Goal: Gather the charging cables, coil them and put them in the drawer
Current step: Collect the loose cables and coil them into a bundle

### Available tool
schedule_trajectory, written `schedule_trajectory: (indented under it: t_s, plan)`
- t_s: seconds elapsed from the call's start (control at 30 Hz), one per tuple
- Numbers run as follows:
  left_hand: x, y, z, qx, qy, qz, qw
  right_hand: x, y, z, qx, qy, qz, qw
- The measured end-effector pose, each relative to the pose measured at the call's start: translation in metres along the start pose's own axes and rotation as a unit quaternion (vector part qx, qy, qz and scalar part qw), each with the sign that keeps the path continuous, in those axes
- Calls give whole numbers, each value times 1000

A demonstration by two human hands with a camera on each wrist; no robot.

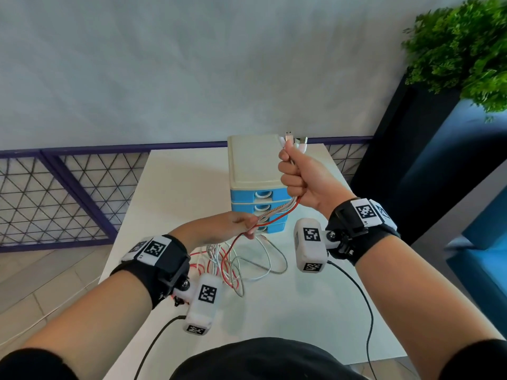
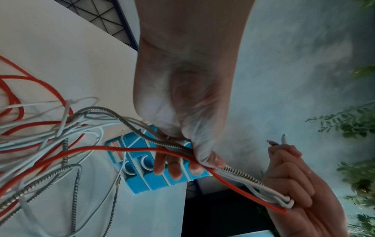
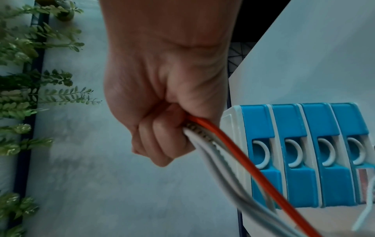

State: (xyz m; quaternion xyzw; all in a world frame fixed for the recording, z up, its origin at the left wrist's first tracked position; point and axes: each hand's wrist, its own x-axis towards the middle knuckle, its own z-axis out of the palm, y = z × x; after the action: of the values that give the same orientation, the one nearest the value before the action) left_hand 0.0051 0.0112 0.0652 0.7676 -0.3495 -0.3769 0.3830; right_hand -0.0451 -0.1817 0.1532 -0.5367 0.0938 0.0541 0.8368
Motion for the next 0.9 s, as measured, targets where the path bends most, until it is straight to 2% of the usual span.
schedule_trajectory:
  t_s: [0.07,0.13,0.2,0.3,0.4,0.53,0.63,0.77,0.9]
  plan:
    - [0,1,1,8,-10,-1,1000,1,1,0,-36,-9,14,999]
    - [-2,4,2,19,10,12,1000,2,3,0,-79,-20,37,996]
    - [-3,4,1,74,55,44,995,1,7,-1,-119,-42,69,990]
    - [-4,9,-4,184,98,50,977,1,17,-1,-176,-56,86,979]
    - [-6,13,-10,254,87,40,962,3,27,-1,-188,-31,65,980]
    - [-10,24,-16,187,57,31,980,6,36,-6,-158,18,45,986]
    - [-7,31,-17,206,76,40,975,6,39,-6,-131,37,39,990]
    - [-6,47,-17,169,78,71,980,4,43,-5,-144,4,63,988]
    - [-3,60,-16,196,97,96,971,0,51,2,-142,-23,82,986]
